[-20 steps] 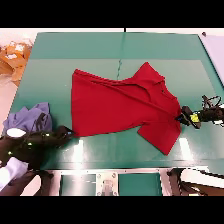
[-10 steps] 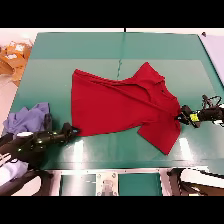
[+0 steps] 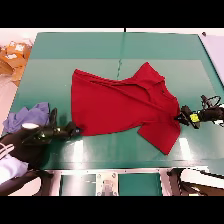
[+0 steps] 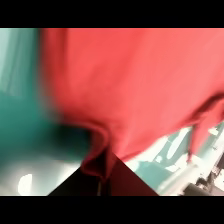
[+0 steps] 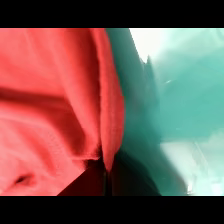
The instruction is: Fold the shirts.
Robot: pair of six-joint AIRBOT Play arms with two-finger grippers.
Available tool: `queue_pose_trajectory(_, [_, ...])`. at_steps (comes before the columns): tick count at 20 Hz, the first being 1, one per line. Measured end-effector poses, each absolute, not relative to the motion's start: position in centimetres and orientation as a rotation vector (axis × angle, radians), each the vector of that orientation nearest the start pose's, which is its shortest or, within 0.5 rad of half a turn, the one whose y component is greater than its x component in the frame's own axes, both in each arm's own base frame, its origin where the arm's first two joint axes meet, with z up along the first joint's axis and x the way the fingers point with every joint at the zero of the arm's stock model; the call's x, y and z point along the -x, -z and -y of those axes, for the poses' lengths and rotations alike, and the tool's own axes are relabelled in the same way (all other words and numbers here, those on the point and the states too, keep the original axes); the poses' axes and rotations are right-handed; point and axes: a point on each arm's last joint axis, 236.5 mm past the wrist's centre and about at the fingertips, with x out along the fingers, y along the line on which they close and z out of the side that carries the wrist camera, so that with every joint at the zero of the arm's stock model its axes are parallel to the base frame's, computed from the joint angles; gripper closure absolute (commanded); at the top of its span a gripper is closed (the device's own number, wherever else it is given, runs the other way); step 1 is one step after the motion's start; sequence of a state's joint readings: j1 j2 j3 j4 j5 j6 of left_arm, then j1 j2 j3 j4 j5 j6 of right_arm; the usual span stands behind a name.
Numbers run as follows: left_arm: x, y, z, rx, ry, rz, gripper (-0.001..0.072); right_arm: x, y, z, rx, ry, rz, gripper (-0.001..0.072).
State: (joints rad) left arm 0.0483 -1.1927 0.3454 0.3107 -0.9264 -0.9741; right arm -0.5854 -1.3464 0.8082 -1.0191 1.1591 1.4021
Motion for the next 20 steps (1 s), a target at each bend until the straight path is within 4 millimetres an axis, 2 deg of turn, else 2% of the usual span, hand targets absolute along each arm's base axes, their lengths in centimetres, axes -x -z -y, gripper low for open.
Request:
queue_pose_trajectory(2, [-27.6, 6.1, 16.3, 0.909, 0.49, -1.264, 0.0689, -31.0, 6.3, 6.1, -0.892, 0.089, -1.342, 0.0696])
queue_pose_trajectory(3, [-29.1, 3.6, 15.9, 0.868, 0.524, -1.219, 0.0689, -32.0, 4.2, 6.2, -0.88, 0.069, -1.292, 0.0696])
queue_pose_trajectory(4, [-30.1, 1.0, 15.4, 0.802, 0.558, -1.181, 0.0689, -33.1, 1.4, 6.3, -0.859, 0.044, -1.226, 0.0695])
queue_pose_trajectory(5, [-31.7, -2.4, 14.7, 0.729, 0.574, -1.114, 0.0688, -34.2, -1.8, 6.3, -0.835, 0.016, -1.153, 0.0695])
queue_pose_trajectory(7, [-33.9, -11.1, 13.4, 0.565, 0.607, -0.939, 0.0688, -36.1, -10.5, 5.9, -0.77, -0.044, -0.945, 0.0695])
queue_pose_trajectory(9, [-34.7, -21.9, 12.7, 0.408, 0.628, -0.702, 0.0687, -36.4, -20.1, 5.0, -0.696, -0.085, -0.708, 0.0695])
queue_pose_trajectory(10, [-34.3, -27.5, 12.5, 0.34, 0.63, -0.577, 0.0687, -35.8, -25.5, 4.4, -0.643, -0.093, -0.567, 0.0694])
queue_pose_trajectory(11, [-33.2, -33.5, 12.4, 0.264, 0.634, -0.439, 0.0687, -34.7, -30.5, 3.7, -0.6, -0.098, -0.429, 0.0694])
queue_pose_trajectory(12, [-31.3, -39.2, 12.6, 0.2, 0.638, -0.304, 0.0687, -32.9, -35.7, 2.7, -0.545, -0.104, -0.28, 0.0694])
queue_pose_trajectory(14, [-26.7, -48.1, 12.9, 0.108, 0.629, -0.078, 0.0687, -28.1, -44.6, 0.8, -0.455, -0.1, -0.011, 0.0694])
queue_pose_trajectory(15, [-24.4, -51.2, 13.1, 0.077, 0.626, 0.004, 0.0687, -25.4, -48.2, -0.4, -0.415, -0.098, 0.104, 0.0694])
queue_pose_trajectory(16, [-22.1, -53.7, 13.4, 0.055, 0.626, 0.078, 0.0687, -23.0, -50.7, -1.5, -0.379, -0.099, 0.189, 0.0694])
queue_pose_trajectory(17, [-20.3, -55.4, 13.5, 0.04, 0.625, 0.127, 0.0687, -20.9, -52.8, -2.5, -0.346, -0.098, 0.261, 0.0694])
queue_pose_trajectory(18, [-19.1, -56.5, 13.6, 0.03, 0.618, 0.162, 0.0687, -19.2, -54.4, -3.1, -0.321, -0.092, 0.319, 0.0694])
queue_pose_trajectory(20, [-18.8, -56.8, 12.9, 0.028, 0.577, 0.165, 0.0687, -17.8, -55.3, -3.2, -0.286, -0.063, 0.354, 0.0693])
